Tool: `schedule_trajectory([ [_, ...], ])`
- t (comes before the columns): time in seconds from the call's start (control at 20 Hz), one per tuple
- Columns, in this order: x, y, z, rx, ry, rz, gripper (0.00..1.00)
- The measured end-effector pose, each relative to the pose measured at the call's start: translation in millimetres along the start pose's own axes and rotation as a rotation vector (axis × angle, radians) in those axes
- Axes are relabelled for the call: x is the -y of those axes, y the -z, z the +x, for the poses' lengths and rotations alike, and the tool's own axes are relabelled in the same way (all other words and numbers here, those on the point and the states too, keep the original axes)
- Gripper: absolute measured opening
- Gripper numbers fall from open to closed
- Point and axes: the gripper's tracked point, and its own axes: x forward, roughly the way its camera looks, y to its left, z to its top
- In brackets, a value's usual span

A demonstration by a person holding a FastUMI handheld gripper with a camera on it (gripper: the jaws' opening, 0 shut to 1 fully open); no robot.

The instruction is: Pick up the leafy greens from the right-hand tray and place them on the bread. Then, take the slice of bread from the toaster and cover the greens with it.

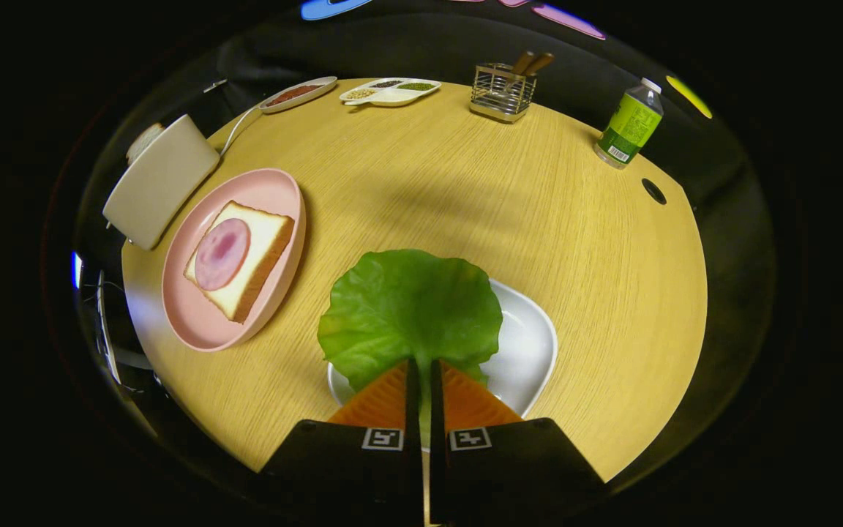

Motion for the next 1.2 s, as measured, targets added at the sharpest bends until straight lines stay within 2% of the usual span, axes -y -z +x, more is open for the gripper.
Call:
schedule_trajectory([
  [0.05, 0, 2, -2, 0.0, -0.001, 0.002, 0.06],
  [0.4, -11, -21, -51, 0.122, -0.012, 0.04, 0.06],
  [0.75, -70, -55, -99, 0.178, -0.082, -0.028, 0.05],
  [1.0, -129, -91, -100, 0.184, -0.135, -0.091, 0.05],
  [1.2, -157, -106, -90, 0.173, -0.154, -0.119, 0.05],
])
